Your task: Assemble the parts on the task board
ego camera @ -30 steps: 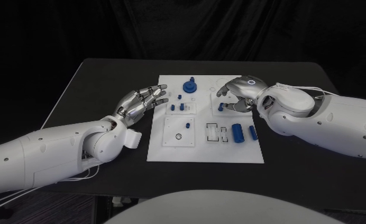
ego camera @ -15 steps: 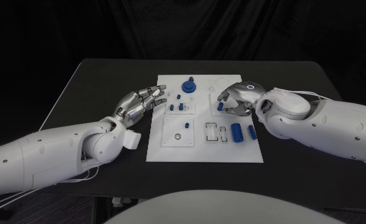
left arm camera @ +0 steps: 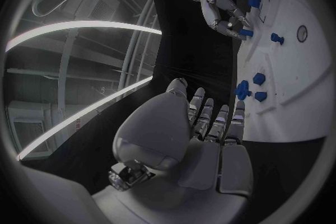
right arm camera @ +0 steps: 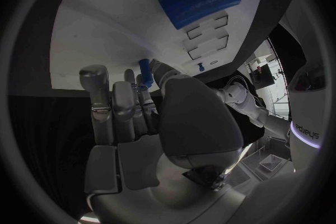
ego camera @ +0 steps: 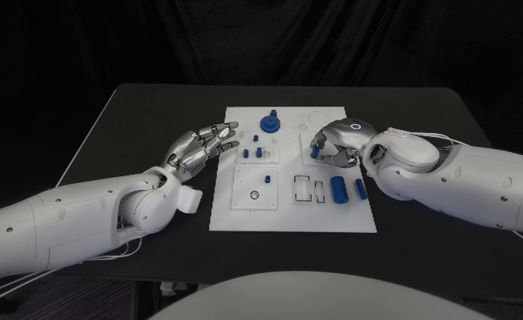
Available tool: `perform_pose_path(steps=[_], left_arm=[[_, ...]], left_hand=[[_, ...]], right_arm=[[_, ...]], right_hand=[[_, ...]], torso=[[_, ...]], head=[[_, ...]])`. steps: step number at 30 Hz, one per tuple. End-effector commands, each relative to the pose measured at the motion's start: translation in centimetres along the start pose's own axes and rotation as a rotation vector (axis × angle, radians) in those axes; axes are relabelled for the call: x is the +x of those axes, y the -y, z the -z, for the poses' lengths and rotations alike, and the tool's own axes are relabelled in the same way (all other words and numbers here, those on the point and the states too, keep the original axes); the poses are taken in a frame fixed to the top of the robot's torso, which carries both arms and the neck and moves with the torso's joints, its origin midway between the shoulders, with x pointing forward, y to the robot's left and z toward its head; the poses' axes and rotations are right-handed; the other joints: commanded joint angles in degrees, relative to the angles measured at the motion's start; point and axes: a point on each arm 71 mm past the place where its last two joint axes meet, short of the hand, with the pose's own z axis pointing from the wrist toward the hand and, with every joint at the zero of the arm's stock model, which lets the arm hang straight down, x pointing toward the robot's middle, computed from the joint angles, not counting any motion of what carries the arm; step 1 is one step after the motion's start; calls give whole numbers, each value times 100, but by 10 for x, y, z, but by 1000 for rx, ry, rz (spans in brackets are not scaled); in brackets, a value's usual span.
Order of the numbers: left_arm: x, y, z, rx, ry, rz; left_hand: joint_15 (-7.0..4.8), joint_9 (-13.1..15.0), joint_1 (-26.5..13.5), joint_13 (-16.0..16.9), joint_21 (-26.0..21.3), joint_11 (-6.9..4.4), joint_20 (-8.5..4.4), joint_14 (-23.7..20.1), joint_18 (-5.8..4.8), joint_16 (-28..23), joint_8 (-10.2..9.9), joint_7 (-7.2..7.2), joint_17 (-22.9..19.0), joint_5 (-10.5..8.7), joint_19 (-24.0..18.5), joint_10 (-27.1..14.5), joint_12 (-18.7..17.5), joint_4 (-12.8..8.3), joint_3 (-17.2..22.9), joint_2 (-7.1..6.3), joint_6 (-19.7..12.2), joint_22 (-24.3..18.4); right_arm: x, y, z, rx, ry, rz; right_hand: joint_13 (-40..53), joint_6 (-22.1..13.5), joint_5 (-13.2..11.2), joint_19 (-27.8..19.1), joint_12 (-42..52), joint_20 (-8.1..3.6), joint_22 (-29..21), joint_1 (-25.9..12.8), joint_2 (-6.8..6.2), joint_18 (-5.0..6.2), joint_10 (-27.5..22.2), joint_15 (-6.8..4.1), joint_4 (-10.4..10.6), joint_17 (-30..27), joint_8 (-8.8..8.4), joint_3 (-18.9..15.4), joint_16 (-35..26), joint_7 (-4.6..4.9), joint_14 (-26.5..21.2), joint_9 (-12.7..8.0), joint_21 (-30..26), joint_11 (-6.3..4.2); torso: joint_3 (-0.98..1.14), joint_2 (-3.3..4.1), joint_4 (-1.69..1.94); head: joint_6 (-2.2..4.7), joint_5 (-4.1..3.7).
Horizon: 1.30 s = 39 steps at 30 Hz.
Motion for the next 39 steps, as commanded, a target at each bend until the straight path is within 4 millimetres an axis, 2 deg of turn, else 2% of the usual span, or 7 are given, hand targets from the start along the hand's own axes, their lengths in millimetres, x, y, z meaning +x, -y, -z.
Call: perform_pose_path(steps=[1, 9, 16, 27, 31, 34, 39], left_arm=[[2, 6, 0, 106, -9, 14], [2, 3, 2, 99, -8, 17], [1, 2, 3, 94, -6, 18], [0, -2, 4, 86, -5, 20], [-1, -2, 4, 84, -3, 20], [-1, -3, 5, 84, -1, 19], [-2, -3, 5, 84, 1, 17]], left_hand=[[43, -1, 15, -1, -37, -18, 14, -25, -65, 5, -7, 44, 2, 15, -32, -43, -13, 9, 43, 36, -9, 7], [49, 0, 19, -2, -37, -19, 14, -24, -63, 8, -5, 47, 3, 17, -32, -46, -14, 8, 49, 43, -4, 6], [56, 0, 24, -2, -37, -18, 15, -20, -61, 13, -4, 50, 4, 20, -31, -49, -16, 7, 57, 53, -3, 7], [72, 1, 43, -2, -39, -16, 18, -12, -56, 26, -1, 59, 6, 34, -34, -56, -18, 0, 78, 74, 3, -2], [79, 4, 55, -2, -39, -12, 19, -7, -53, 33, 3, 66, 7, 45, -34, -56, -13, -5, 92, 85, 22, -4], [79, 4, 55, -2, -39, -12, 19, -7, -53, 33, 3, 66, 7, 45, -34, -56, -13, -5, 92, 85, 22, -4], [81, 6, 65, -2, -40, -8, 19, -7, -52, 36, 6, 73, 7, 55, -38, -59, -17, -9, 101, 91, 32, -14]], right_arm=[[-1, -1, 0, -5, 37, -8], [-2, -2, -2, -11, 52, -10], [-2, -4, -6, -14, 59, -24], [0, -3, -8, 1, 56, -64], [-1, -2, -7, 6, 62, -84], [-1, -2, -5, 6, 70, -93], [-4, -3, -2, -1, 92, -105]], right_hand=[[-1, 76, -27, 39, 45, -8, 553, 49, 25, -35, 98, -12, 21, 13, 47, 40, 33, 2, 56, 19, 32, -16], [-26, 229, 56, 75, 54, -57, 569, 191, 67, -43, 329, -68, -13, 30, 112, 188, 55, 26, 86, 76, 102, -82], [-45, 272, 19, 102, 40, -79, 581, 181, 30, -54, 421, -88, 11, 54, 128, 205, 83, 64, 113, 99, 162, -104], [-95, 645, 36, 148, -3, -137, 599, 333, 19, -67, 699, -150, -59, 82, 332, 304, 112, 91, 159, 289, 253, -175], [-112, 798, 72, 201, -15, -166, 627, 398, 18, -87, 867, -181, -112, 127, 424, 329, 160, 72, 205, 387, 380, -210], [-127, 970, 86, 233, -42, -198, 641, 430, 14, -96, 1024, -224, -152, 151, 537, 322, 185, 9, 236, 505, 454, -258], [-144, 1022, 97, 252, -89, -227, 651, 491, 15, -103, 1119, -249, -206, 161, 585, 330, 192, -14, 252, 589, 506, -291]], torso=[[0, 0, 1], [0, 0, 0], [0, 1, -1], [-1, -3, 0], [-1, -1, 2], [-1, -1, 1], [-1, 0, 0]], head=[[-1, -4], [-1, -13], [-1, -15], [-1, 7], [-1, 0], [-1, 13], [-1, 24]])
